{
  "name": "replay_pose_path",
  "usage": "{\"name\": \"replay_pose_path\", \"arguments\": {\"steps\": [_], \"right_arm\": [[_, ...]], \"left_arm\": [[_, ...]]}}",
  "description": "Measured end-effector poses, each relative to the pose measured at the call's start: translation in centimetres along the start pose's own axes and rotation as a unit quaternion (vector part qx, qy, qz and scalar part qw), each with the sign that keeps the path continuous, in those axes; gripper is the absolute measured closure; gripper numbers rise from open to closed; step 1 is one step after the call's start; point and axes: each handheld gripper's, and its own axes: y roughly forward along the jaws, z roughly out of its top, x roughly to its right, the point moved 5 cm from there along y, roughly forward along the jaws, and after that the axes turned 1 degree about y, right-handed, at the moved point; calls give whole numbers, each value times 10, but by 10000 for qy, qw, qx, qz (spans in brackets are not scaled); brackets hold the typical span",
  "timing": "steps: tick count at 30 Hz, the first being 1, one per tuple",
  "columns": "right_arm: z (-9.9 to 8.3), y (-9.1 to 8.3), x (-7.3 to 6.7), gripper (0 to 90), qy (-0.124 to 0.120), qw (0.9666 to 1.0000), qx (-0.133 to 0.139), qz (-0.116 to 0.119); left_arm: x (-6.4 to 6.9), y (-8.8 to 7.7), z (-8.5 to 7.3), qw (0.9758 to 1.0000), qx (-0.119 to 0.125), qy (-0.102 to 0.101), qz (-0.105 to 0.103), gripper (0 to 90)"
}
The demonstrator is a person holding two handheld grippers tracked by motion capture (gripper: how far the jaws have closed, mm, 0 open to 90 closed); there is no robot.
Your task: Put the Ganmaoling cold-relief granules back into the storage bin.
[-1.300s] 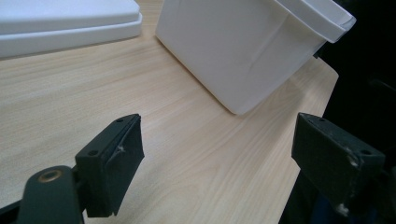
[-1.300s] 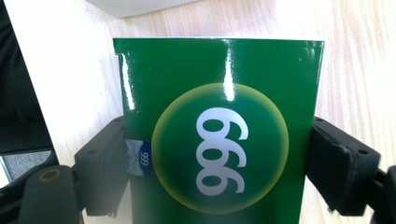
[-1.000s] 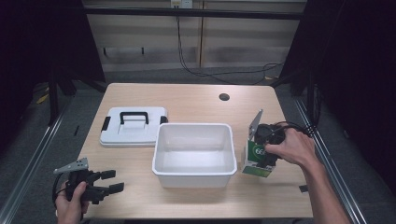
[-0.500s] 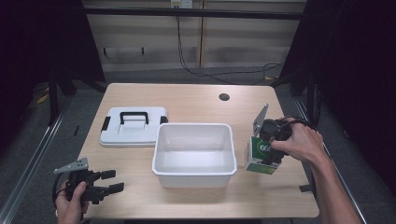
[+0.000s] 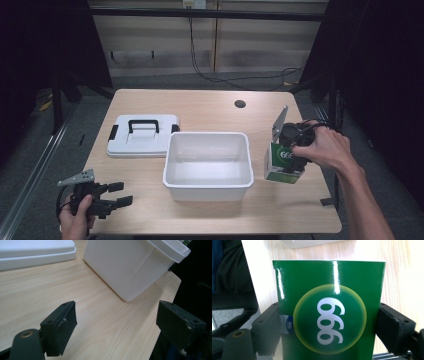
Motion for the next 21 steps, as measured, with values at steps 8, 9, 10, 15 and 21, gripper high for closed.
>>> {"name": "replay_pose_path", "arguments": {"steps": [8, 9, 10, 15, 21], "right_arm": [[1, -14, 2, 162, 43, 10000, 43, -61], [2, -17, 2, 162, 53, 9999, 57, -75], [2, -19, 2, 162, 29, 9999, 77, -87], [4, -28, 2, 162, 32, 9999, 86, -136], [7, -36, 1, 162, -52, 9999, -11, -142]], "left_arm": [[0, 1, 0, 10000, -27, -2, 1, 167], [0, 1, 0, 10000, -26, -6, 7, 167], [0, 1, 0, 10000, -28, -5, 3, 167], [0, 1, 0, 10000, -31, 13, -12, 167], [0, 2, 0, 10000, -43, 12, -16, 167]]}}
